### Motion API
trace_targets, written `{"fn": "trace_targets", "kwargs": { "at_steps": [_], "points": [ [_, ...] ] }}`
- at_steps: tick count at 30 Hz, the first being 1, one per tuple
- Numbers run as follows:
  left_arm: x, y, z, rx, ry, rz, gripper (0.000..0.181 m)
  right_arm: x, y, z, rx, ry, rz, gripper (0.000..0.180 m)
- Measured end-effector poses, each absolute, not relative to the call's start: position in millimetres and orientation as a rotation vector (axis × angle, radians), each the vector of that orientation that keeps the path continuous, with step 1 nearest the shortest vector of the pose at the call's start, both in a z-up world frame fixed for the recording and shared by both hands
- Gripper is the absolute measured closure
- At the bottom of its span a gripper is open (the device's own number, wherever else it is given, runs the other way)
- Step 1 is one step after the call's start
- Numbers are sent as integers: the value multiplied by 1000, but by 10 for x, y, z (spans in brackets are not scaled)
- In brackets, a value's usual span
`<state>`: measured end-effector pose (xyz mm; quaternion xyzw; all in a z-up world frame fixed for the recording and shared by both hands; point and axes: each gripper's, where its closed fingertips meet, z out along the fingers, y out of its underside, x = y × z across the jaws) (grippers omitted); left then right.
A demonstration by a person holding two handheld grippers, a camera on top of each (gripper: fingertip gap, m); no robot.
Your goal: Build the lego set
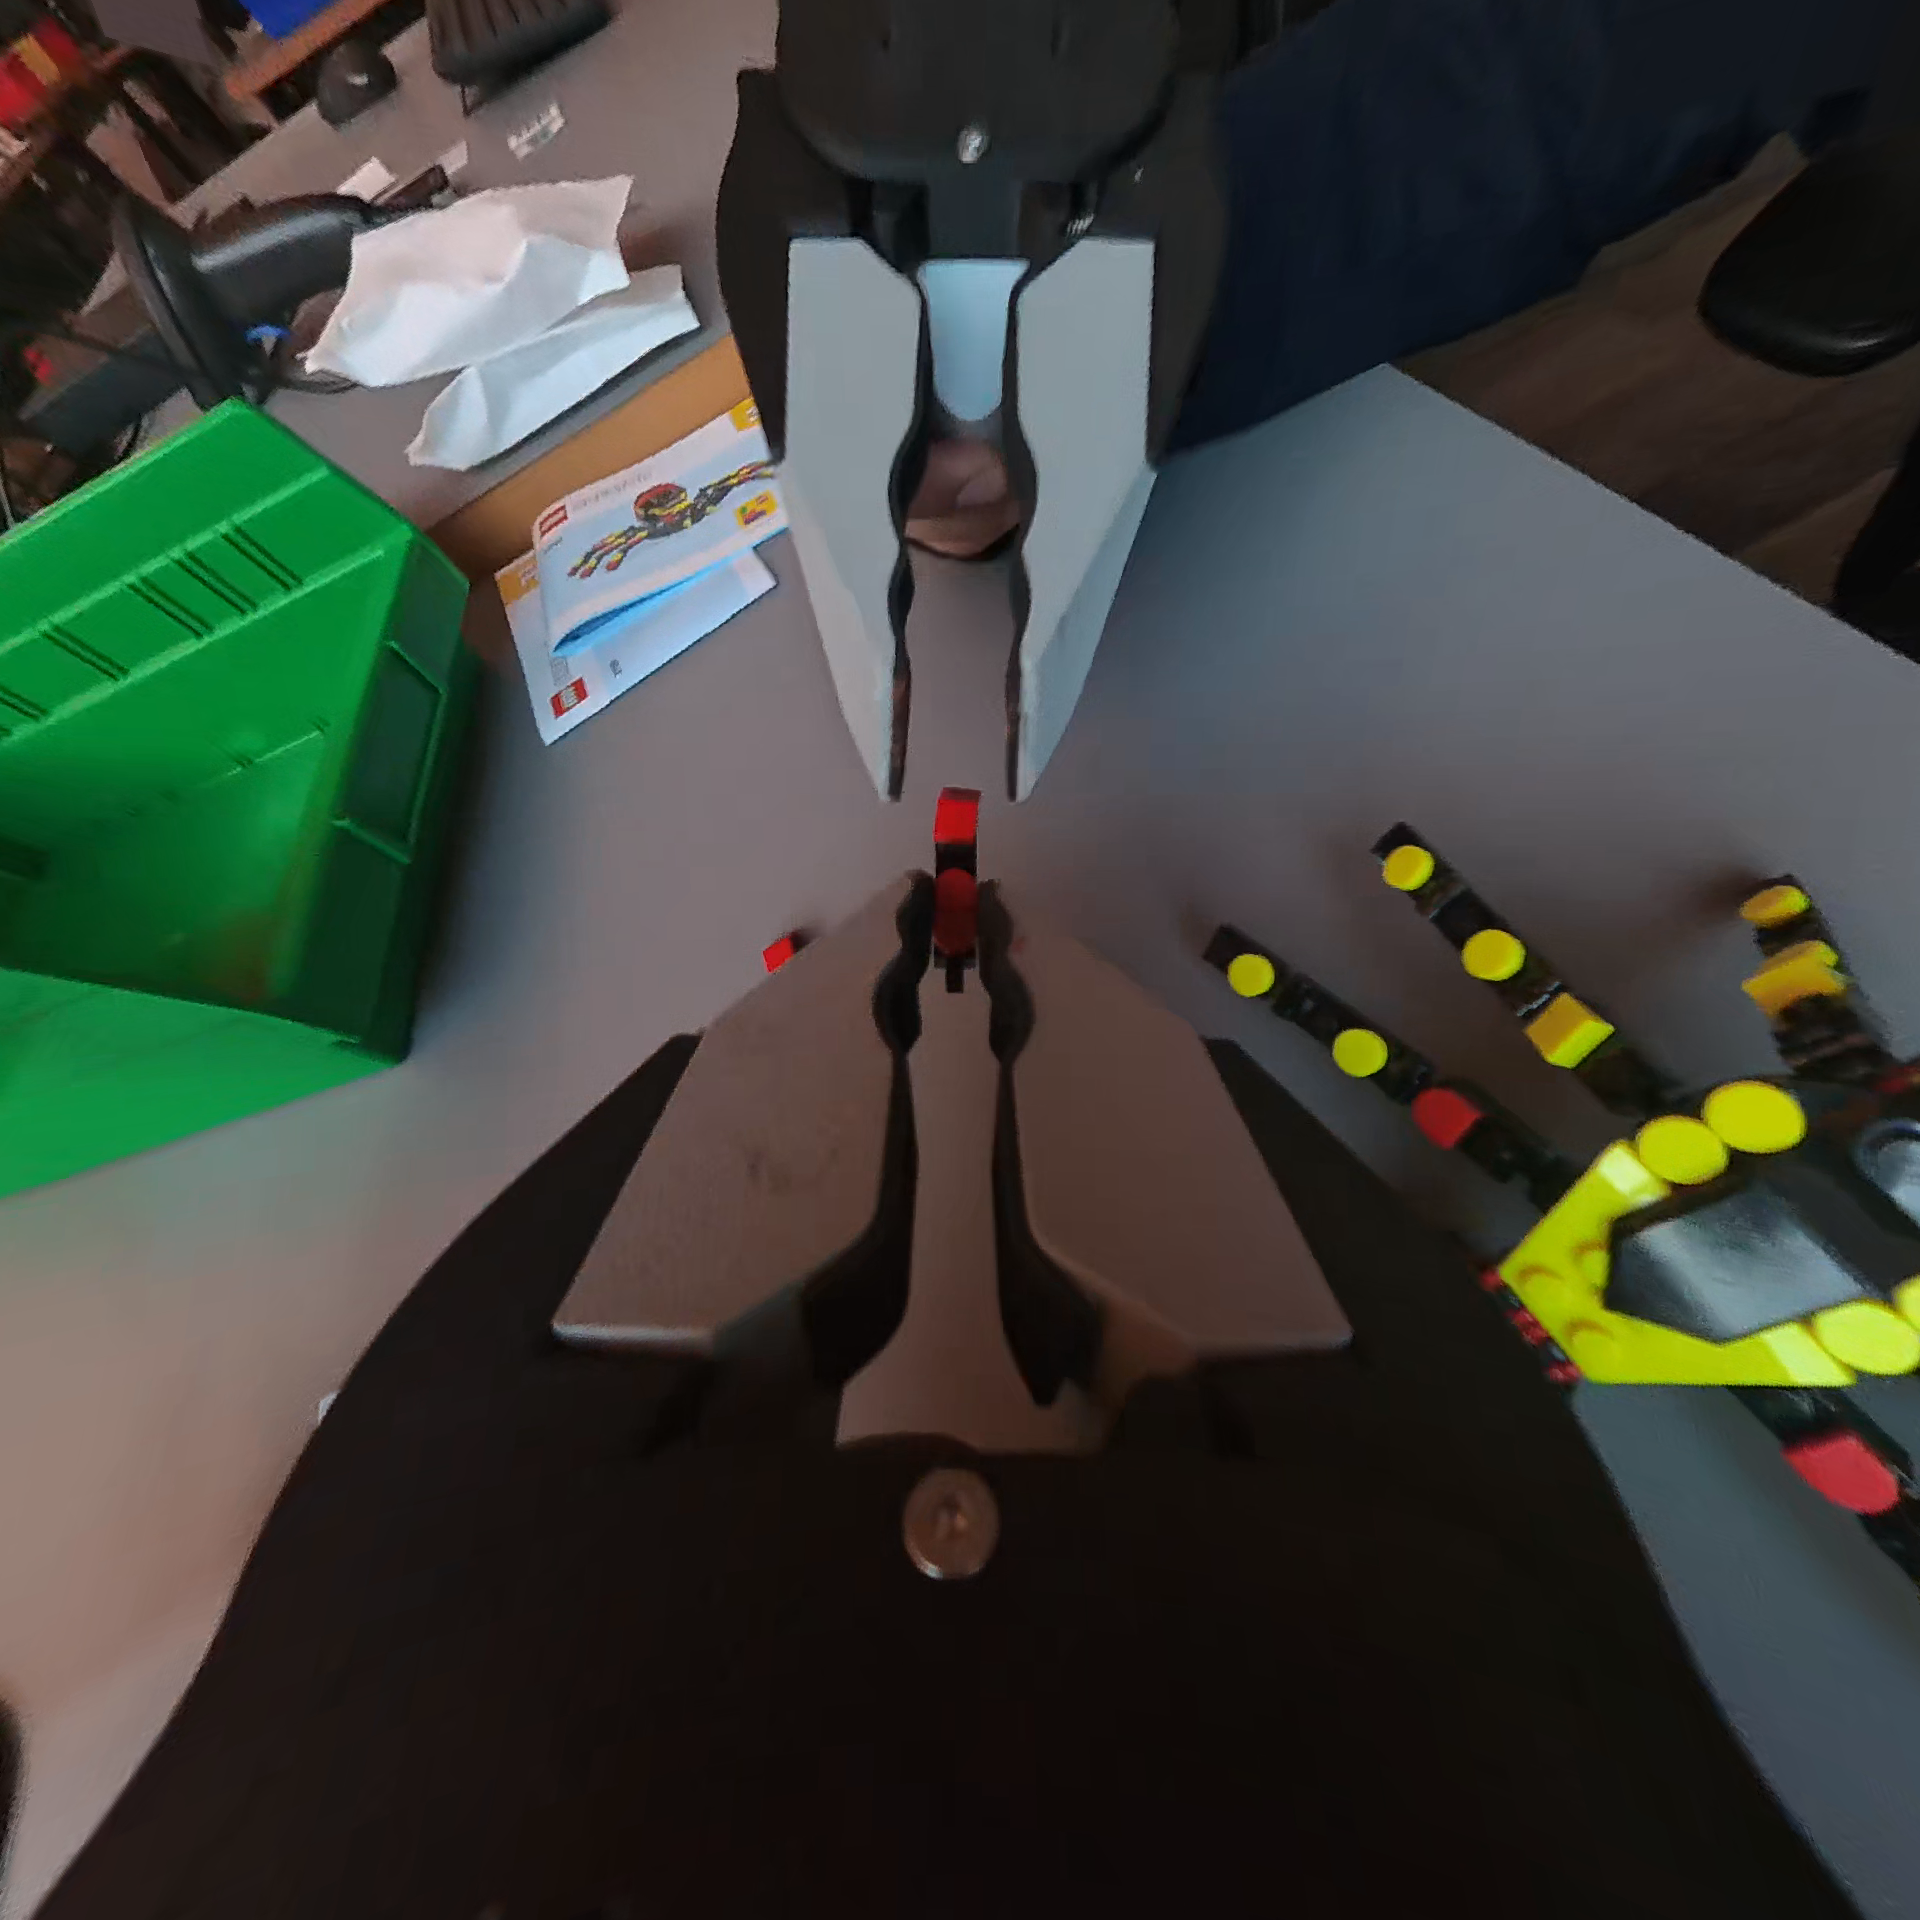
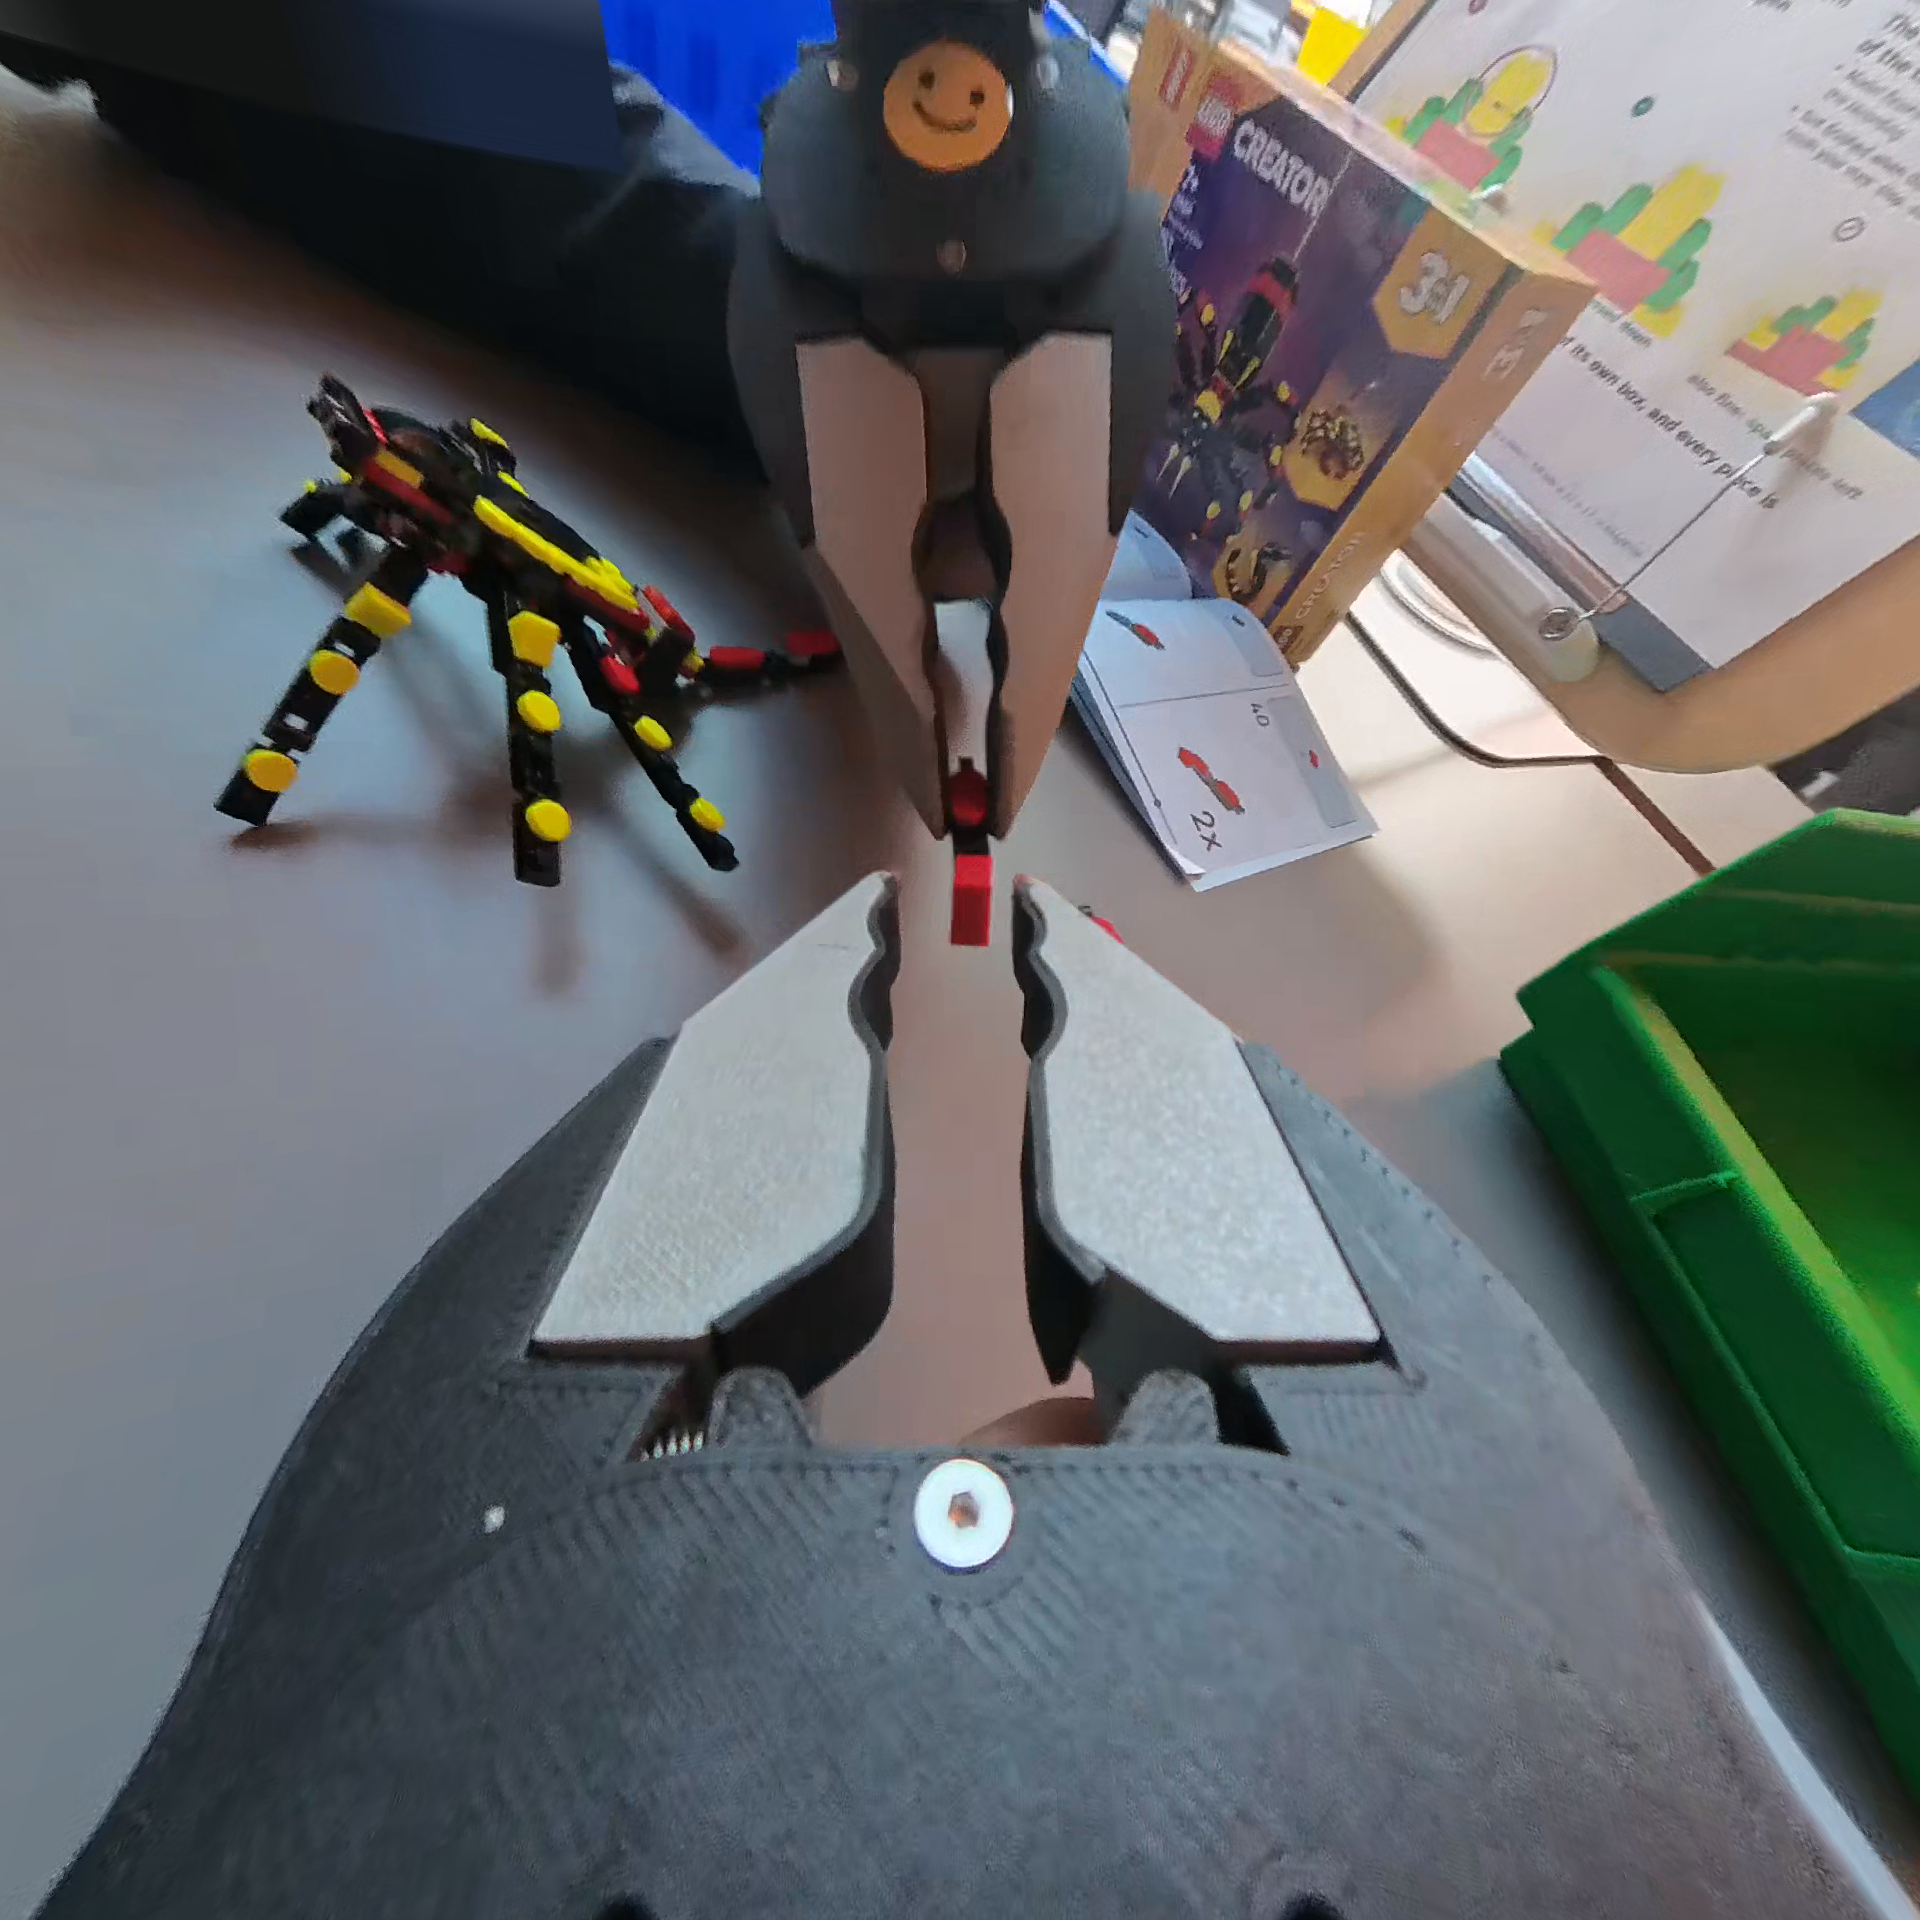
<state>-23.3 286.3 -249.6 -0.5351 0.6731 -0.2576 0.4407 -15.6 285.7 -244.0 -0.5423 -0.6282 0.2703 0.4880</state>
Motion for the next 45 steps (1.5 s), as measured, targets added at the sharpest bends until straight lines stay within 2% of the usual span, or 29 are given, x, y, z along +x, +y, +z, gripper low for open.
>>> {"fn": "trace_targets", "kwargs": {
  "at_steps": [2, 4, 17, 20, 24, 26, 30, 38, 45],
  "points": [
    [-222, 2836, -2490, -1309, 1678, -644, 175, -175, 2858, -2498, -1318, -1561, 606, 162],
    [-216, 2815, -2512, -1308, 1695, -649, 175, -189, 2833, -2535, -1295, -1595, 574, 173],
    [-246, 2828, -2617, -1462, 1700, -789, 174, -202, 2850, -2633, -1253, -1683, 521, 173],
    [-332, 2979, -2580, -1560, 1647, -766, 158, -113, 2988, -2663, -1303, -1662, 483, 174],
    [-538, 3251, -2508, -1777, 1522, -712, 159, -2, 3116, -2771, -1402, -1697, 495, 174],
    [-705, 3354, -2559, -1947, 1481, -647, 154, -2, 3105, -2803, -1442, -1724, 555, 174],
    [-995, 3408, -2588, -2109, 1407, -530, 148, 10, 3124, -2793, -1503, -1712, 654, 152],
    [-1333, 3701, -2485, -2129, 1256, -311, 146, 253, 3382, -2381, -1479, -1392, 832, 153],
    [-1273, 3653, -2764, -2173, 1340, -248, 136, 258, 3396, -2371, -1474, -1374, 804, 154]
  ]
}}
